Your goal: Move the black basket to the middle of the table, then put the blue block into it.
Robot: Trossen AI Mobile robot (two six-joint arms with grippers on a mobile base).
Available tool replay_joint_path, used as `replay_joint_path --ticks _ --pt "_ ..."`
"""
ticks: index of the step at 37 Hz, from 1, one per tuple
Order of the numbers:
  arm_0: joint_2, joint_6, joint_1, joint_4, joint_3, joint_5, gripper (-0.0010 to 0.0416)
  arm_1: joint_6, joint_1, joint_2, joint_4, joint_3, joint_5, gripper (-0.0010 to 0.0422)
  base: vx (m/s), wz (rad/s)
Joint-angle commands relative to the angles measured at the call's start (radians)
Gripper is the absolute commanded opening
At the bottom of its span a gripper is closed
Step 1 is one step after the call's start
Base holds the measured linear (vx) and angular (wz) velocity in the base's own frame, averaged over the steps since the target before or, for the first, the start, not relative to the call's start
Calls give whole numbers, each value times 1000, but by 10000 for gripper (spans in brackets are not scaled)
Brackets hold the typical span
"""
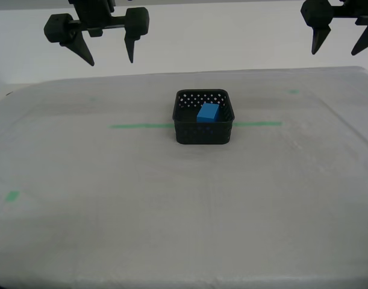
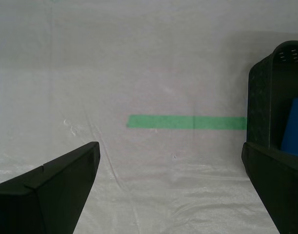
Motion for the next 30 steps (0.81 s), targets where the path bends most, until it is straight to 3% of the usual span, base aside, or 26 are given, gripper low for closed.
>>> replay_joint_path --ticks 1,30 --pt "0 0 0 0 0 -1 399 2 0 -1 0 0 -2 400 0 0" --pt "0 0 0 0 0 -1 399 2 0 -1 0 0 -2 400 0 0"
